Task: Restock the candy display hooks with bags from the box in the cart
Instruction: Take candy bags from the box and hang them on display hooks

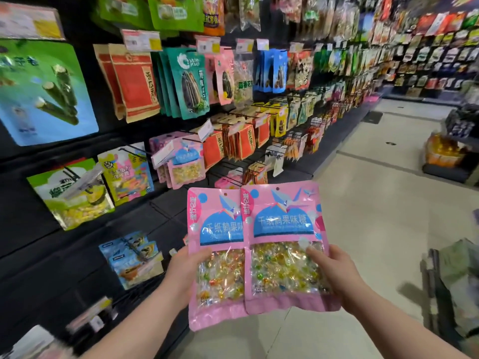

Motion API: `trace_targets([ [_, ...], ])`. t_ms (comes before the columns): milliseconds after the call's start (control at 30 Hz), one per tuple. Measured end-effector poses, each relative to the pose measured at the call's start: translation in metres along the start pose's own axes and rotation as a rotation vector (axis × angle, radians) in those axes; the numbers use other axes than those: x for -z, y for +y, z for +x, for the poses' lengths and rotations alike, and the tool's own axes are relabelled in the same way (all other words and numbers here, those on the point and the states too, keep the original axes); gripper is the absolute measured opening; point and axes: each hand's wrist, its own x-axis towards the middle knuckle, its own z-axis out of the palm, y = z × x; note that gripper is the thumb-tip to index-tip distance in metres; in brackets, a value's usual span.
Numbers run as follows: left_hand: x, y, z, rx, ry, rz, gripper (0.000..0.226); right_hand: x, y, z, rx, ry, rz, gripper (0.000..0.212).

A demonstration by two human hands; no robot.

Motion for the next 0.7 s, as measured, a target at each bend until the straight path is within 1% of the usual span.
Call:
trace_targets([
  [167,-0.054,-0.002,0.03,-0.011,0.082,-0.06,0.017,0.034,-0.012,0.067,0.008,-0.082,0.026,0.008],
  [267,-0.092,-0.004,0.046,-0.009,0.121,-0.088,0.018,0.06,-0.019,0.108,0.008,-0.123,-0.017,0.004],
  [333,-0.114,-0.005,0.055,-0.014,0.156,-0.099,0.02,0.076,-0.024,0.133,-0.002,-0.161,-0.031,0.006],
  [467,-0.142,-0.007,0.066,-0.026,0.203,-0.143,0.025,0.092,-0.035,0.174,-0.008,-0.267,-0.03,0.005],
  [567,-0.151,-0.006,0.068,-0.023,0.264,-0.185,0.034,0.088,-0.036,0.202,-0.017,-0.319,-0.081,0.016],
  [700,-0.147,-0.004,0.074,-0.068,0.409,-0.168,0.017,0.064,-0.034,0.229,-0.043,-0.4,-0.095,0.02],
])
